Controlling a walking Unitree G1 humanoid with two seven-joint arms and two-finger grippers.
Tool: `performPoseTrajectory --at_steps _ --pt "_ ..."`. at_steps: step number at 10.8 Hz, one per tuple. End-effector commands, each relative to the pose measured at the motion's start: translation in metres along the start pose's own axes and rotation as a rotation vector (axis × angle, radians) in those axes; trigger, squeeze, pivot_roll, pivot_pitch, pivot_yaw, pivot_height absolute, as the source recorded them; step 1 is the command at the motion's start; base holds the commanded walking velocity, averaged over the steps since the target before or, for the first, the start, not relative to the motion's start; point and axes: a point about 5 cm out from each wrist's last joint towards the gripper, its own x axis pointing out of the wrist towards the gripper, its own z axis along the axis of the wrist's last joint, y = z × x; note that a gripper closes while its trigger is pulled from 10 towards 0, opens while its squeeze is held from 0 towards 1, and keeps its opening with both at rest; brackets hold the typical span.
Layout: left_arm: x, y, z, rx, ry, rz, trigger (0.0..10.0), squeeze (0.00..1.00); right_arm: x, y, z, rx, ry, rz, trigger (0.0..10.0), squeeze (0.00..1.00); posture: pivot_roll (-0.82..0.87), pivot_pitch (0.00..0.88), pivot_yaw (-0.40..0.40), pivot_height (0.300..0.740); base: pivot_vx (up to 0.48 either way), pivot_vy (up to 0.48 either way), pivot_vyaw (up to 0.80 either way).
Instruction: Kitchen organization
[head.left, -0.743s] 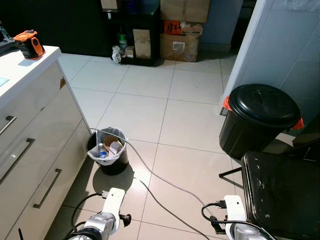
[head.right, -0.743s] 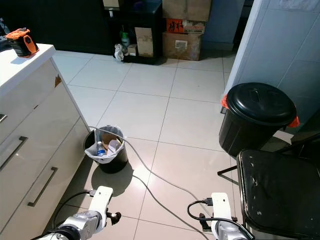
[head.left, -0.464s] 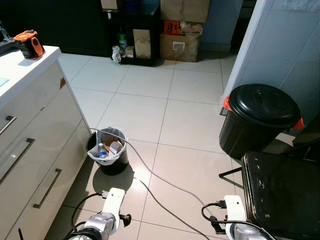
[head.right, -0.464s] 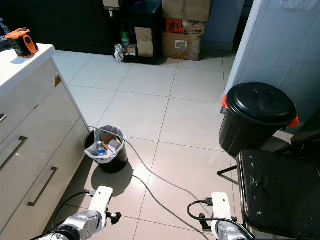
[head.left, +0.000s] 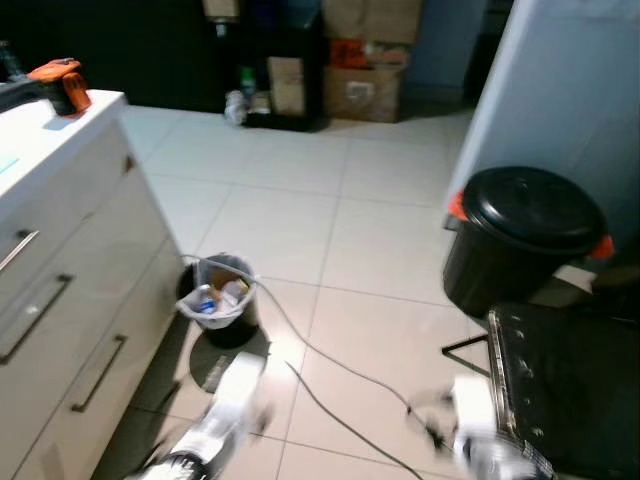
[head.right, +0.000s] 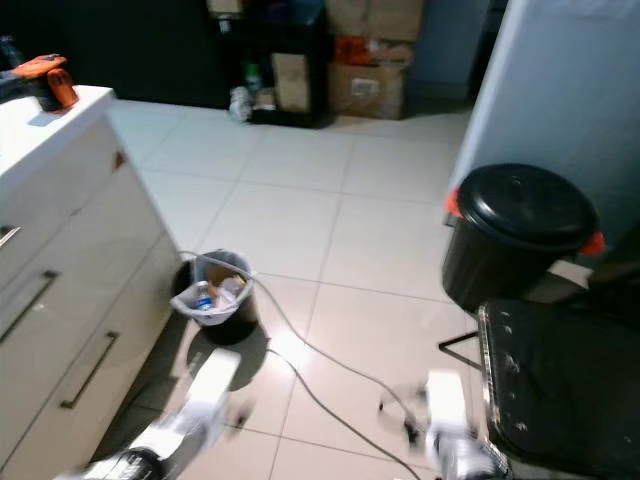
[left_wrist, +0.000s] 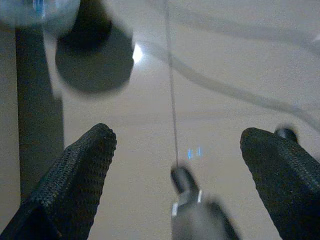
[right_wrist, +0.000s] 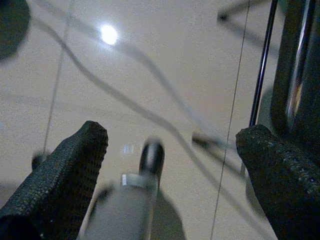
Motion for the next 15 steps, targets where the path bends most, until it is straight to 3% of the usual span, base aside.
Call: performPoseTrajectory --at_steps 1,7,8,15 --pt "0.0 0.002 -0.001 0.022 -0.001 0.011 10.0 0.0 0.0 -0.001 -0.001 0.007 0.0 -0.004 10.0 0.0 0.04 0.0 0.039 0.74 0.0 0.0 0.0" --pt "0.0 0.003 0.004 0.021 -0.019 0.021 10.0 0.0 0.0 -0.001 -0.001 0.0 -0.01 -0.003 10.0 0.0 0.04 0.0 0.04 0.74 0.0 0.0 0.0" --pt "0.0 0.003 0.006 0.023 -0.022 0.02 10.0 0.0 0.0 0.002 -0.001 -0.041 -0.011 0.012 10.0 0.0 0.04 0.0 0.041 0.74 0.0 0.0 0.8" --pt "0.0 0.003 0.009 0.039 -0.027 0.018 10.0 0.0 0.0 0.004 -0.002 -0.049 -0.008 0.029 10.0 0.0 0.04 0.0 0.044 0.74 0.0 0.0 0.8"
